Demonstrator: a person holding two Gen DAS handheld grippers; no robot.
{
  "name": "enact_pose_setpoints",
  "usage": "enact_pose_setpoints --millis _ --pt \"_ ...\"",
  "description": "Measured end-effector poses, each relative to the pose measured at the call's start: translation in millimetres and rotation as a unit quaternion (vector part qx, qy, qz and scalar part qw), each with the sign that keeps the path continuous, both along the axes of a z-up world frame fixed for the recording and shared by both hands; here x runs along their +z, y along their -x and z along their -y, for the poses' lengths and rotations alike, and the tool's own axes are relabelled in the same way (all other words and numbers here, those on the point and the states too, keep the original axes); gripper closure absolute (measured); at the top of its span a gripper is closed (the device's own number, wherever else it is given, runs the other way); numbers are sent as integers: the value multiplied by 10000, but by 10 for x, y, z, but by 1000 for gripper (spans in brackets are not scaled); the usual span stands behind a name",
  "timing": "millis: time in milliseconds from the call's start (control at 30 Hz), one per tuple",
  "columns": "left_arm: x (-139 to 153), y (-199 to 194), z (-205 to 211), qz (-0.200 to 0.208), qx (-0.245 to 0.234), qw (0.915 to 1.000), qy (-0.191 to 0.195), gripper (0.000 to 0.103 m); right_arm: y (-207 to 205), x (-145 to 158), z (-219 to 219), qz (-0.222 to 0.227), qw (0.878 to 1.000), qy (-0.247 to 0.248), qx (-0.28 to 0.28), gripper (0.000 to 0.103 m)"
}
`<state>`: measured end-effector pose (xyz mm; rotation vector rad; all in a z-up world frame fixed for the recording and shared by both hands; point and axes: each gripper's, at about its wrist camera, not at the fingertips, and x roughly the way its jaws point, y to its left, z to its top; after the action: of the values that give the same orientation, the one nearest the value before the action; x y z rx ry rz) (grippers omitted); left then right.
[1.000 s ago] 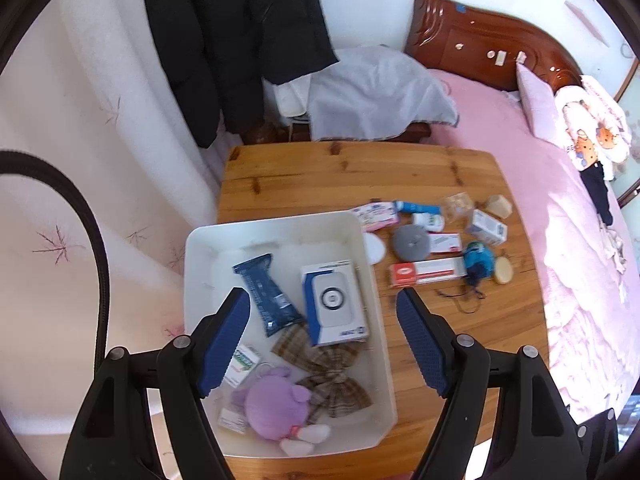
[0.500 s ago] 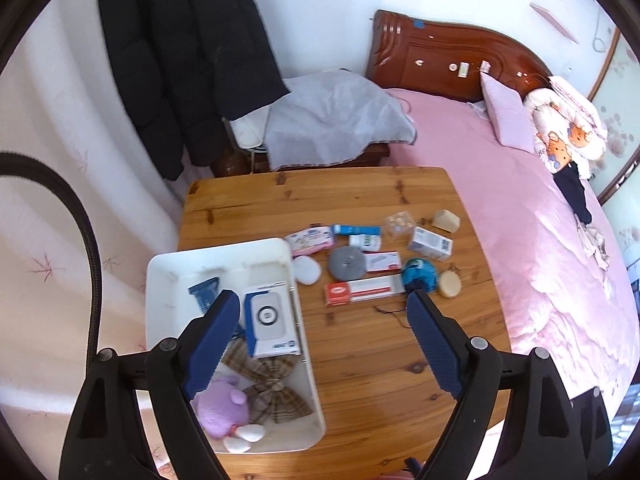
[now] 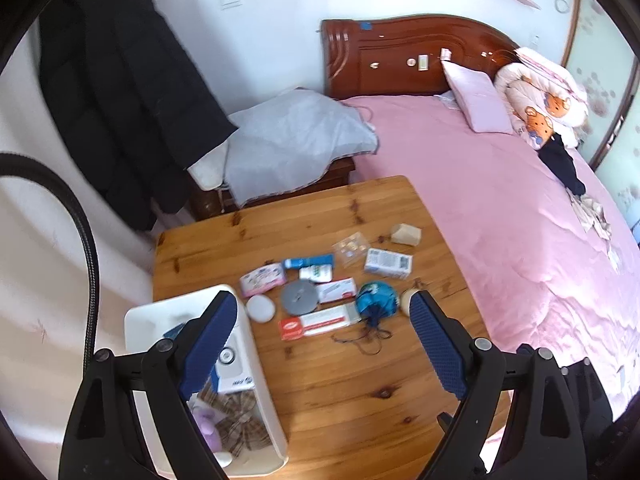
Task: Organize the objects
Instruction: 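Lift both tools from the tray toward the remaining items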
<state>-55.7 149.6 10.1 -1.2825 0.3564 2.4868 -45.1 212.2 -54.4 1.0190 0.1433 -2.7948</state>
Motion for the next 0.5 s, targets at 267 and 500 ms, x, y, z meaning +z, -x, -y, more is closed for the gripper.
enact_pose_setpoints --millis 267,500 --pt "-150 124 -530 -62 -786 9965 280 13 147 -290 -460 108 9995 137 -252 26" --pt "-489 284 -1057 -118 -1712 9807 932 13 343 -673 -752 203 9983 195 -505 26"
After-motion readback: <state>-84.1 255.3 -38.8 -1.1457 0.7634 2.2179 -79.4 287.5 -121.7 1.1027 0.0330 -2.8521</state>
